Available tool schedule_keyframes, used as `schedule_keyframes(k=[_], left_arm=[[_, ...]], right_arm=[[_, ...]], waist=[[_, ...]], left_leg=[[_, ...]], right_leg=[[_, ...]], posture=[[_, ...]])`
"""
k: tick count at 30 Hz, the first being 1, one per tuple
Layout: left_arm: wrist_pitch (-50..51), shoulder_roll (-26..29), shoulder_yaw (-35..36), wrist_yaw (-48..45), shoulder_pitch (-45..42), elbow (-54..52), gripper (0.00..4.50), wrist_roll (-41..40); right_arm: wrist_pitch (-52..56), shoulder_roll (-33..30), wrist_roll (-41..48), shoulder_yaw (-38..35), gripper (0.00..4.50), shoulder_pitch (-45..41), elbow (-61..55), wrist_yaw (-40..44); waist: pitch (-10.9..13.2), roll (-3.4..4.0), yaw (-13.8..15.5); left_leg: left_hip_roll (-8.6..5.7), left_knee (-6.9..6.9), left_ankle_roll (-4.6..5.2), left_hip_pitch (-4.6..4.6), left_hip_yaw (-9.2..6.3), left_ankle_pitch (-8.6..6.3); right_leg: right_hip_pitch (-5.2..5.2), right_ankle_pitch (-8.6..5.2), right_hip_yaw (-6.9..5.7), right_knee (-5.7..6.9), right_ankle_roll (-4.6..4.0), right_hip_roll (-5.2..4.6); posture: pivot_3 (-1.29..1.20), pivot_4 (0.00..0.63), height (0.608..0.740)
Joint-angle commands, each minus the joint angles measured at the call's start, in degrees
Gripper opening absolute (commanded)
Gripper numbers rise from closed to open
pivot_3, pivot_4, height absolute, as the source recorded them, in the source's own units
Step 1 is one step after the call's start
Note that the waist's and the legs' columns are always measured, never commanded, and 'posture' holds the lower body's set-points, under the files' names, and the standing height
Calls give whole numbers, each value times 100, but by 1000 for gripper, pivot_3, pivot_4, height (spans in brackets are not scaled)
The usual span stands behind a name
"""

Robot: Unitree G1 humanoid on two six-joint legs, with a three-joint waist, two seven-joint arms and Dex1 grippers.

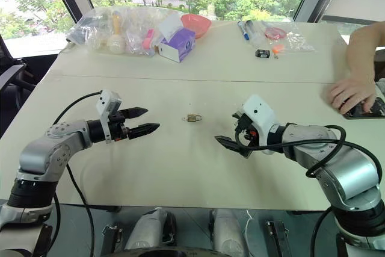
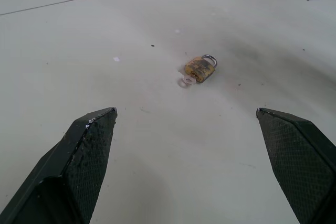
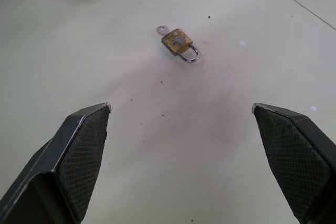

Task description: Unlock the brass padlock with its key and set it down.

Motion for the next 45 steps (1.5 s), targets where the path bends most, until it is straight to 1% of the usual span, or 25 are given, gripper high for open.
schedule_keyframes(k=[1, 3, 13, 19, 20, 22, 24, 27, 29, 33, 37, 45], left_arm=[[-126, -125, 102, 103, -102, -189, 4412, -79], [-102, -189, 135, 190, -139, -174, 4412, -90], [-64, -144, -9, 195, -179, -186, 4412, 9], [-22, 148, -29, -147, -405, -7, 4412, -17], [8, 321, -84, -360, -493, 33, 4412, -24], [-12, 779, -228, -922, -716, 156, 4412, 28], [-85, 1051, -317, -1229, -852, 290, 4412, 77], [-158, 1204, -365, -1375, -960, 380, 4412, 131], [-136, 1235, -318, -1370, -961, 325, 4412, 133], [-46, 1226, -204, -1247, -783, 75, 4412, 79], [5, 1121, -147, -1035, -565, -116, 4412, 50], [-23, 914, -151, -788, -416, -205, 4412, 38]], right_arm=[[-163, -33, -33, -24, 4500, -95, -50, -18], [-180, -31, -32, -8, 4500, -85, -53, -28], [-177, -106, -19, 45, 4500, -12, -72, 11], [-347, -115, -174, 229, 4500, -312, 190, 71], [-424, -53, -299, 460, 4500, -549, 381, 86], [-629, 268, -628, 1129, 4500, -1250, 1011, 135], [-875, 533, -920, 1672, 4500, -1730, 1570, 277], [-1282, 907, -1324, 2199, 4500, -2180, 2464, 474], [-1593, 1106, -1578, 2477, 4500, -2388, 3047, 655], [-2064, 1375, -1917, 2768, 4500, -2668, 3880, 1032], [-2557, 1536, -2219, 2965, 4500, -2857, 4614, 1493], [-3366, 1989, -2821, 3062, 4500, -3304, 5911, 1994]], waist=[[0, 0, 3], [0, 0, 2], [0, 0, 2], [0, 0, -5], [0, 0, -9], [1, -1, -62], [2, -1, -75], [1, 2, -14], [3, 2, 15], [4, 1, 1], [4, 2, -19], [4, 2, -35]], left_leg=[[0, 0, 0, 0, 0, 0], [0, 0, 0, 0, 0, 0], [0, 0, 0, 0, 0, 0], [0, 1, 0, 1, 1, 0], [0, 0, 0, 1, 1, 0], [2, 0, -1, 2, 4, 0], [4, 0, -3, 3, 7, 2], [4, -8, -5, 2, 4, 3], [1, -7, -23, -10, 10, 13], [-8, 5, -22, -20, 18, 12], [-5, 6, -21, -18, 17, 12], [4, 2, -32, -9, 16, 18]], right_leg=[[0, 0, 0, 0, 0, 0], [1, 0, 0, 0, 0, -1], [0, 0, 0, 0, 0, 0], [0, 0, 0, 0, 0, 1], [0, 0, 0, 0, 0, 2], [-3, 0, 1, 2, 0, 5], [-10, 1, 3, 7, -2, 9], [-10, -1, 0, 6, -4, 11], [-14, -1, -1, -1, -3, 7], [-15, 0, 2, -6, -1, -10], [-15, 0, 3, -4, 0, -7], [-15, 0, 1, 7, 0, 4]], posture=[[0, 150, 734], [0, 150, 734], [0, 150, 734], [0, 150, 734], [0, 150, 734], [0, 150, 734], [0, 150, 734], [0, 150, 734], [0, 150, 734], [0, 150, 734], [0, 150, 734], [0, 150, 734]])
